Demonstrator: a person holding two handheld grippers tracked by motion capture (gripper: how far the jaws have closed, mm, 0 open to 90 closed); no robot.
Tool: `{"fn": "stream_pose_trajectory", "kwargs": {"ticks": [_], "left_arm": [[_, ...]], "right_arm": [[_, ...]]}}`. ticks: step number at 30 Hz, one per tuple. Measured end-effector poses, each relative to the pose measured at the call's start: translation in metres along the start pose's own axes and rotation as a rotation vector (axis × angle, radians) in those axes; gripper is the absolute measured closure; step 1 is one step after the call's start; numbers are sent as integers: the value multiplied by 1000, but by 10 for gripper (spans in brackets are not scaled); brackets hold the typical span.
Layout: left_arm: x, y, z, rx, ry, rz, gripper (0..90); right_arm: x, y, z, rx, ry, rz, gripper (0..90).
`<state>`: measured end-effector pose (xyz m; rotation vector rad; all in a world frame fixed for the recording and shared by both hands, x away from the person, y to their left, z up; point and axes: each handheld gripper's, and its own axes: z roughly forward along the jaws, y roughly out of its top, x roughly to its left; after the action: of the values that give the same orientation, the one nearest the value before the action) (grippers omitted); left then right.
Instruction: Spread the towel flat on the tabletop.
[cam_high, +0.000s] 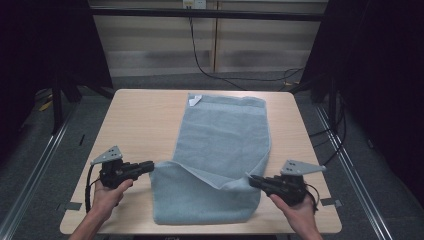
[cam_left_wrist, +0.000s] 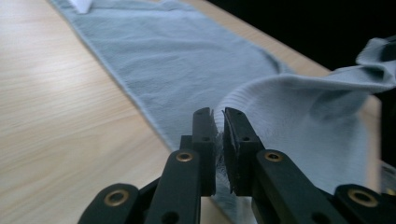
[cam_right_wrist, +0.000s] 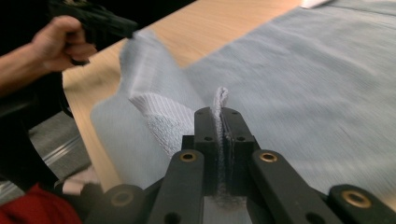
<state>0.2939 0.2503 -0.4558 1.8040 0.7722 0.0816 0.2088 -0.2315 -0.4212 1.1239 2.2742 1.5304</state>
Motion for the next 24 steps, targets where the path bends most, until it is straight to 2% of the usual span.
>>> {"fn": "stream_pose_trajectory", "kwargs": {"ticks": [2,5,6,7,11,13,15,18,20,21,24], "left_arm": [[-12,-2,-8,-5,-32,25,837],[-28,-9,-16,5,-77,50,839],[-34,-13,-19,11,-89,58,867],[-41,-19,-24,26,-119,60,865],[-51,-34,-34,56,-145,67,864],[-51,-37,-35,56,-157,45,844],[-48,-34,-35,43,-185,41,832],[-44,-28,-33,23,-190,32,789],[-40,-25,-24,47,-160,48,754],[-35,-23,-16,67,-160,42,738],[-21,-16,12,144,-138,31,694]], "right_arm": [[4,-10,-19,-7,-27,9,862],[10,-24,-36,-1,-46,7,860],[12,-29,-40,6,-54,8,858],[15,-34,-44,19,-64,6,855],[21,-59,-52,39,-60,26,822],[23,-72,-51,65,-48,38,780],[24,-77,-52,76,-46,30,737],[18,-73,-61,18,-60,53,683],[14,-66,-65,-2,-69,55,683],[13,-63,-63,-1,-72,49,676],[2,-51,-41,33,-69,30,641]]}}
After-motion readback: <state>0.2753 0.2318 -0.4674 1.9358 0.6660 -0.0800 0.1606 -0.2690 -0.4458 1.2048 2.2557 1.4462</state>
